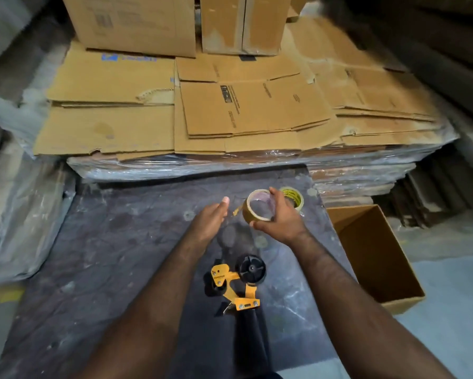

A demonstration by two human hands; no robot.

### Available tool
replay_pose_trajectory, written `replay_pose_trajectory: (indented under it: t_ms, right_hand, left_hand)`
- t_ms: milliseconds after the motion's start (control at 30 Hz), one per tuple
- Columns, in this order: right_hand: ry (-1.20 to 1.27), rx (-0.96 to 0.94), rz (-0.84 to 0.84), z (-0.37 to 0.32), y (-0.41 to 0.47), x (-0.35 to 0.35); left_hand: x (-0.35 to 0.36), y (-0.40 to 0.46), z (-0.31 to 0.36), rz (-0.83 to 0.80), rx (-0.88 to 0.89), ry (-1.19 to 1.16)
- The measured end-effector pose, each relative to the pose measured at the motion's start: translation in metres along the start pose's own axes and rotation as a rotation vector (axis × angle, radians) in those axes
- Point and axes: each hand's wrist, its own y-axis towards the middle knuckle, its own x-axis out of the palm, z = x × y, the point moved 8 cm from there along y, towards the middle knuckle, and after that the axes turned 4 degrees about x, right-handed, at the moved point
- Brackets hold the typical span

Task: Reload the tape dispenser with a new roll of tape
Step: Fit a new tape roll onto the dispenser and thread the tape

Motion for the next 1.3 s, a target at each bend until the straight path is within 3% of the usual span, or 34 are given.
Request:
replay_pose_trajectory:
  t_ms: [100,233,500,600,700,900,1000,1133,1300]
  right_hand:
    - [-0.1,0.002,-0.002,0.019,0.043,0.021]
    - [-0.304,-0.052,-0.062,0.034,0.096,0.057]
    - [-0.577,-0.135,-0.203,0.045,0.15,0.102]
    - [-0.542,-0.157,-0.202,0.048,0.143,0.096]
    - [-0.538,-0.184,-0.089,0.052,0.128,0.066]
    - [-0.604,0.008,-0.022,0.114,0.118,0.025]
    - [-0.716,-0.04,-0.091,0.12,0.108,0.022]
    - [-0.795,-0.092,-0.061,0.102,0.091,0.01]
    - [-0.684,-0.196,-0.06,0.069,0.047,0.023]
  left_hand:
    - [0.007,0.021,-0.016,0.105,-0.008,0.119]
    - [0.03,0.029,-0.021,0.102,0.003,0.326]
    - [0.049,0.036,-0.044,0.118,-0.05,0.413]
    - [0.06,0.037,-0.027,0.121,-0.01,0.507]
    - [0.072,0.039,-0.001,0.108,0.112,0.654]
    - [0.109,0.047,0.011,0.01,0.188,0.721]
    - [0.125,0.044,0.011,-0.041,0.226,0.721]
    - [0.119,0.035,0.009,-0.04,0.256,0.702]
    - [0.078,0.015,-0.001,-0.021,0.192,0.771]
